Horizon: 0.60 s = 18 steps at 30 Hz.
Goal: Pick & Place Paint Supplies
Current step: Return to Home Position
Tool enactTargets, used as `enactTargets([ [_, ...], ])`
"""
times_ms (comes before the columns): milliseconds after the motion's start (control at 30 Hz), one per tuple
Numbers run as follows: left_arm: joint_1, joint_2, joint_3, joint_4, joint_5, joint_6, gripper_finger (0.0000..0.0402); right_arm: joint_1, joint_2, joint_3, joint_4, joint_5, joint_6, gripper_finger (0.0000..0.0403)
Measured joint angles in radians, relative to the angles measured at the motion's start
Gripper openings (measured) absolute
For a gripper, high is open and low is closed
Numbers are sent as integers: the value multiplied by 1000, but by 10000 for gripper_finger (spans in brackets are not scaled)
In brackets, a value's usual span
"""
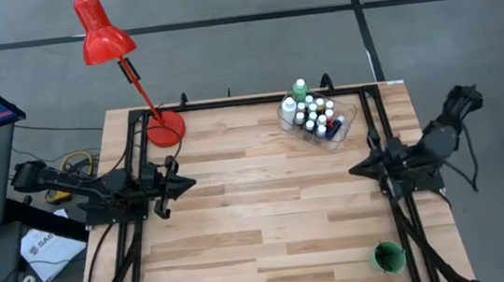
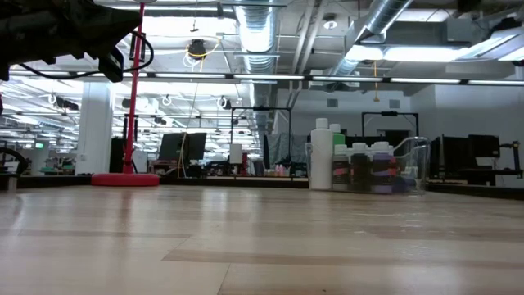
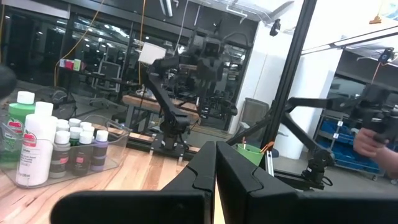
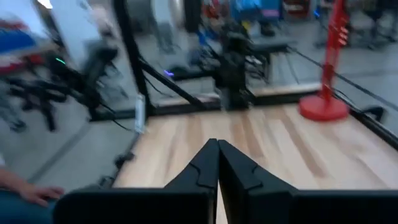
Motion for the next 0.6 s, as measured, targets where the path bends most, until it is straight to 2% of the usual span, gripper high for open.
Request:
enactTargets([
  [267,0,0,0,0,-4,0,2,-41,-186,-210,289,-136,-148,1],
  [600,0,0,0,0,-3,0,2,-84,-306,-416,386,-234,-169,1],
])
